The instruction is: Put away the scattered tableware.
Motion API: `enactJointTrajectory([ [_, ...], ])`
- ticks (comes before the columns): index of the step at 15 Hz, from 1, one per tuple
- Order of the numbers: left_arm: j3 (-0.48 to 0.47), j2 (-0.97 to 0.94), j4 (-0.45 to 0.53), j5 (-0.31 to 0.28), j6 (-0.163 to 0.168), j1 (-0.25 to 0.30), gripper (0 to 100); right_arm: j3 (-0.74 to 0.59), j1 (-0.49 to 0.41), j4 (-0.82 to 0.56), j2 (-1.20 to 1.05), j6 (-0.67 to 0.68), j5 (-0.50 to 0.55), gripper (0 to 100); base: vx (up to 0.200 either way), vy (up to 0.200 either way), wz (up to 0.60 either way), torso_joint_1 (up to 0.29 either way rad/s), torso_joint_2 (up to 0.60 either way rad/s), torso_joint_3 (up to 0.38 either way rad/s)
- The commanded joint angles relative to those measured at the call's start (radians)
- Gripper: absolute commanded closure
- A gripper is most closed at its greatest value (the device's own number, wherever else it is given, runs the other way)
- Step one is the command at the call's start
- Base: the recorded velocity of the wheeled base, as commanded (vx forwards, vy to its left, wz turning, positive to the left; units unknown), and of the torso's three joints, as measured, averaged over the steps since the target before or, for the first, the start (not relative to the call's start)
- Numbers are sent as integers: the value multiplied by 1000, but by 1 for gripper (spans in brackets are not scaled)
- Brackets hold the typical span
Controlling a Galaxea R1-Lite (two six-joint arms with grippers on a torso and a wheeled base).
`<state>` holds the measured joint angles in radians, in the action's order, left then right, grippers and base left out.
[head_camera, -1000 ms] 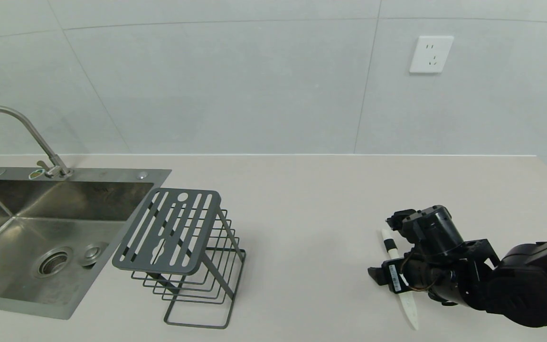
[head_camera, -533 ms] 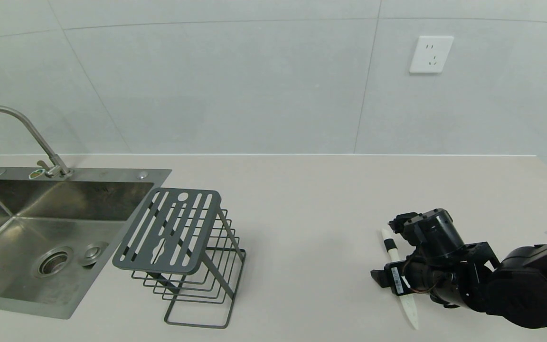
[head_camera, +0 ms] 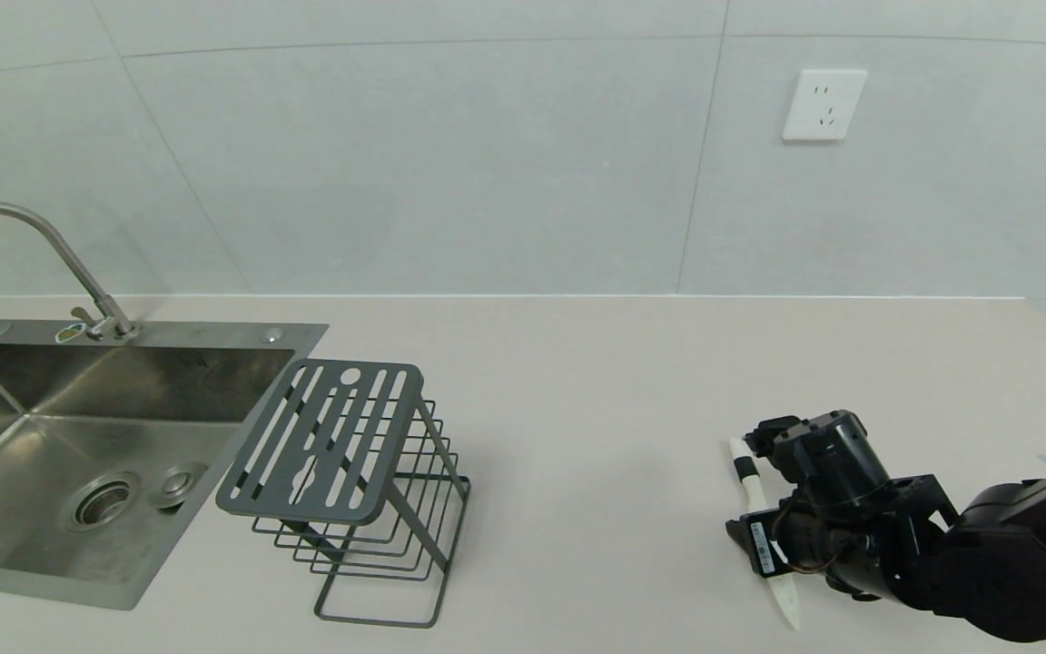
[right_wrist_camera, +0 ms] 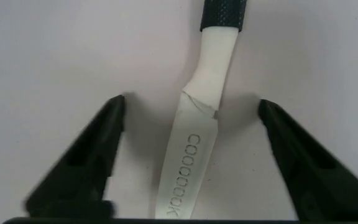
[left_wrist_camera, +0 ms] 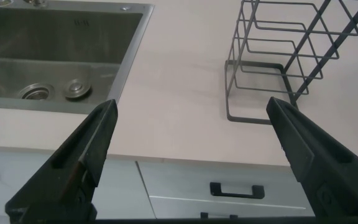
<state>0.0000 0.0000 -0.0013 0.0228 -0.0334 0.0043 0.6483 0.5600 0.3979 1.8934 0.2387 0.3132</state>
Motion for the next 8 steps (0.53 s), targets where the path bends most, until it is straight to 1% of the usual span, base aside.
enactJointTrajectory([
  [1,0,0,0,0,0,0,0,-47,-2,-10,6,-2,1,100,0,0,0,0,0,0],
  [2,0,0,0,0,0,0,0,-62,-8,-10,9,-2,1,100,0,0,0,0,0,0],
  [4,0,0,0,0,0,0,0,-53,-14,-8,7,-7,1,100,0,0,0,0,0,0],
  [7,0,0,0,-1,0,0,0,17,-14,-8,-43,-7,0,100,0,0,0,0,0,0],
  [8,0,0,0,-1,1,0,0,17,-14,-8,-76,-7,0,100,0,0,0,0,0,0],
])
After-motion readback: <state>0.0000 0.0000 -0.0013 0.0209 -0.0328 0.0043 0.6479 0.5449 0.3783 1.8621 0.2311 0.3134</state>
